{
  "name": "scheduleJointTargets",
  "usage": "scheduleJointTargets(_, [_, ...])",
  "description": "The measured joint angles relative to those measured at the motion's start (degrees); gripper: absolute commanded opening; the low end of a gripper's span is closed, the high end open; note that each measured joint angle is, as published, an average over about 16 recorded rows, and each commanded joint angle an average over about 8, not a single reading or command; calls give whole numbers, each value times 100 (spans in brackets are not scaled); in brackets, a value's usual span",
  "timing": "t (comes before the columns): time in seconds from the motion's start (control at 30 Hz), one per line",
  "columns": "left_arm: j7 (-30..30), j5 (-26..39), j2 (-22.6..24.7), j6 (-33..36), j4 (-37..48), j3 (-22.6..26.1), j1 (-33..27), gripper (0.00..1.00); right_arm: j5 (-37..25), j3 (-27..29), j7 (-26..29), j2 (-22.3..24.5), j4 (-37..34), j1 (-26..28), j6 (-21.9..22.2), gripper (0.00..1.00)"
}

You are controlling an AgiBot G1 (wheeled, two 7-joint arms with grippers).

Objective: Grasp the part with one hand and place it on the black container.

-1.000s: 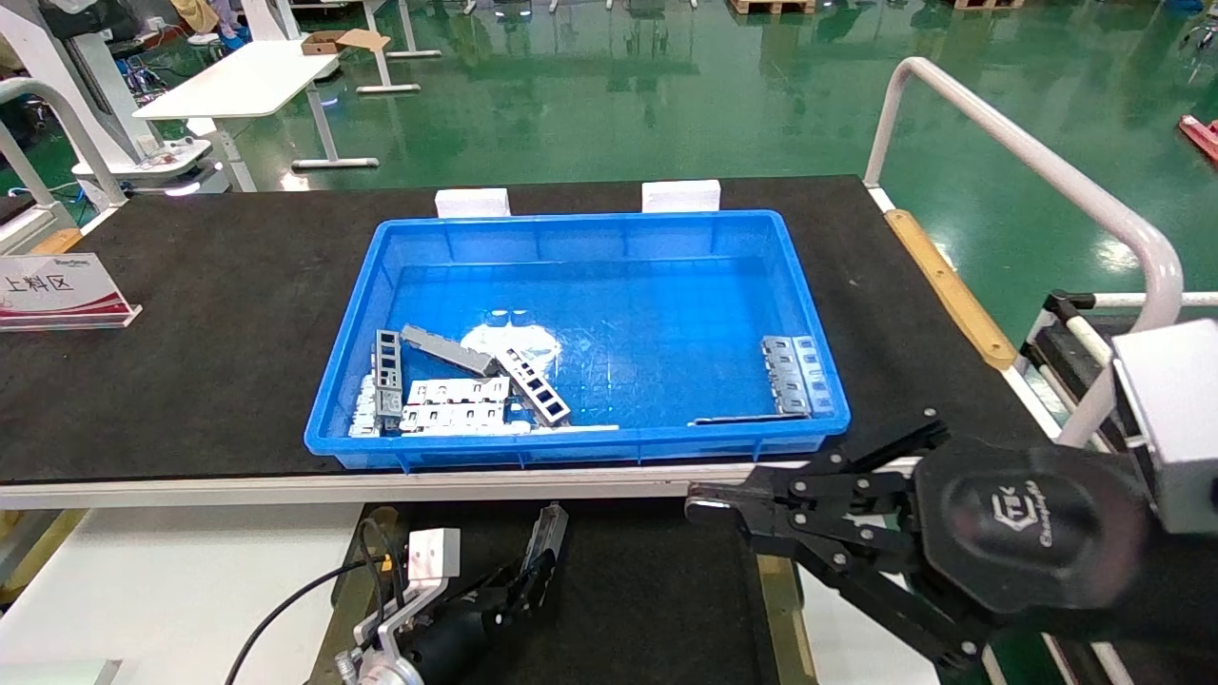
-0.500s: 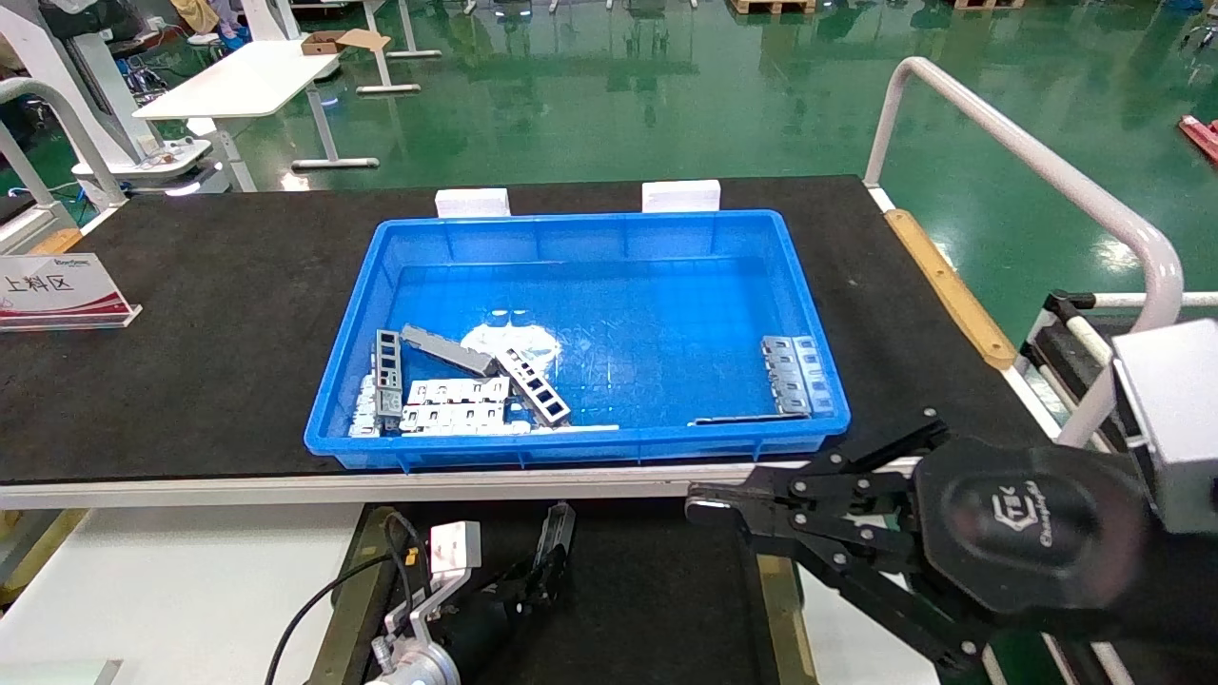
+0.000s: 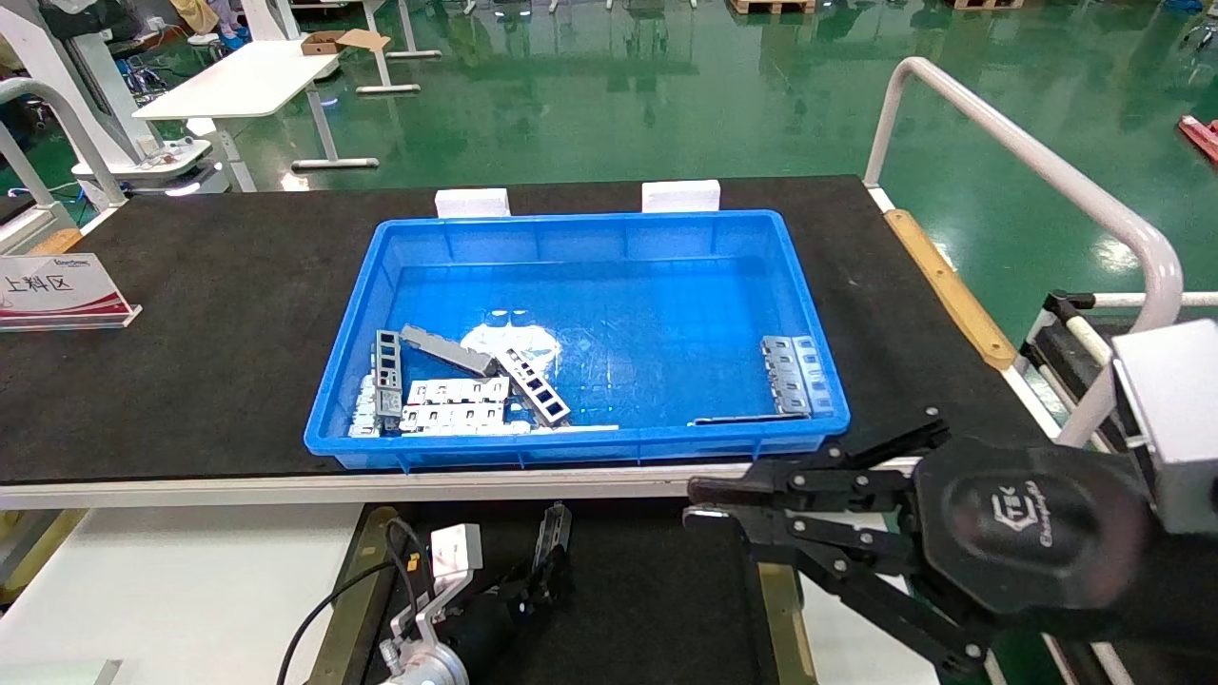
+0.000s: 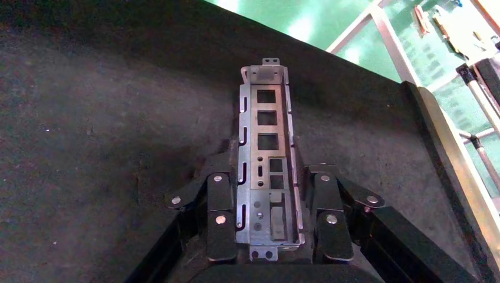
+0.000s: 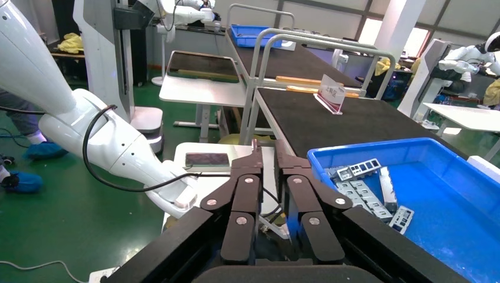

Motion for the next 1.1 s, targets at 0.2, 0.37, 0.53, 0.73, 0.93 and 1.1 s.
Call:
scheduleJointTargets(0.2, [110,72,-46,113,-69,-28,34,100,1,-1,-1,0,0,0,0,100])
scheduleJointTargets(0.37, [299,216,-214,357,-241,-10,97,100,1,-2,-1,1,0,0,1,100])
scheduleJointTargets(0.53, [566,419,-506,739,-518,28,203,100,2,-3,-1,1,0,1,1,100])
scheduleJointTargets(0.73, [935,689,-978,1391,-913,87,350,100,3,-4,-2,2,0,1,2,100])
scheduleJointTargets(0.93, [1129,896,-1516,2175,-1312,185,406,100,4,-5,-3,2,0,1,2,100])
scheduleJointTargets(1.1, [1066,1018,-1993,2837,-1682,311,341,100,4,-6,-3,2,0,1,3,100])
